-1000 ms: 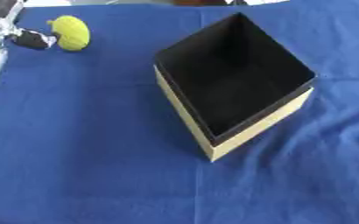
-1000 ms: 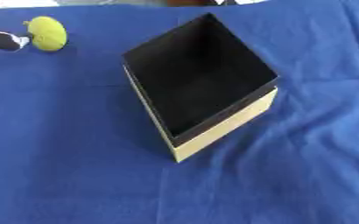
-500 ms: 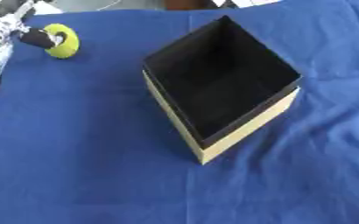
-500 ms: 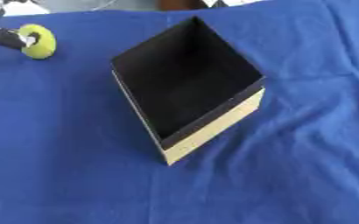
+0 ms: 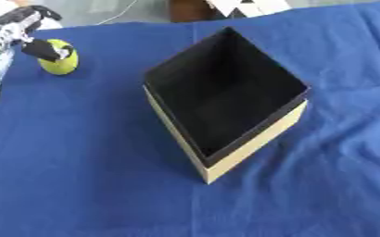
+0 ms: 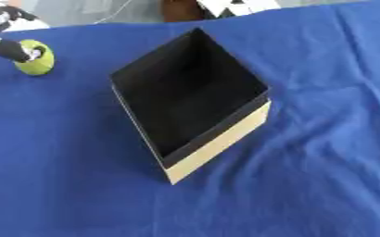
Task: Pick up objects on the table and place them in the box.
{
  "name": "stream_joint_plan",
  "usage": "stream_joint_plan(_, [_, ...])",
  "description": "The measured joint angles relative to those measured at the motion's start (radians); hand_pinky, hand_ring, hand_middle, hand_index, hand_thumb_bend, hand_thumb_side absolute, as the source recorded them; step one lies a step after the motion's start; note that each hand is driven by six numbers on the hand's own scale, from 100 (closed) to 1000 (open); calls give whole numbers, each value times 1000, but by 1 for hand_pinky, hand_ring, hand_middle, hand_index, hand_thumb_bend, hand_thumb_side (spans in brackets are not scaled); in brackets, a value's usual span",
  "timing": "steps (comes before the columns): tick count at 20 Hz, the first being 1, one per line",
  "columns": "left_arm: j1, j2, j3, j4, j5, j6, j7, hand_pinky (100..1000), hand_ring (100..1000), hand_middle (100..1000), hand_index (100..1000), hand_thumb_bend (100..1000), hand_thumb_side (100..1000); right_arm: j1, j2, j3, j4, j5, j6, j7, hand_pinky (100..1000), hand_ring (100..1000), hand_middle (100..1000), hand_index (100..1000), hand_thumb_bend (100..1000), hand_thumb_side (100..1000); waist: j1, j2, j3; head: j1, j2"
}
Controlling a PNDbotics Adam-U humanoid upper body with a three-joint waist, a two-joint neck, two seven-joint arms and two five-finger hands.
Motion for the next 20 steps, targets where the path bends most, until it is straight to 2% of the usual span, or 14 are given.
stream_joint_plan(6, [-3,19,17,-30,-2,48,-92,1000,1000,1000,943,347,158,0,0,5,0,-14,-3,8,872,873,782,872,100,146,0,0,17,0,14])
stream_joint_plan(16, [-8,35,57,-114,0,100,-248,985,1000,1000,945,353,128,0,1,5,0,-34,-3,8,870,865,770,871,100,171,0,0,19,6,16])
stream_joint_plan(20, [-8,35,63,-132,3,111,-286,985,1000,1000,945,337,113,-5,7,5,0,-40,-3,8,869,864,767,871,100,177,1,0,7,15,12])
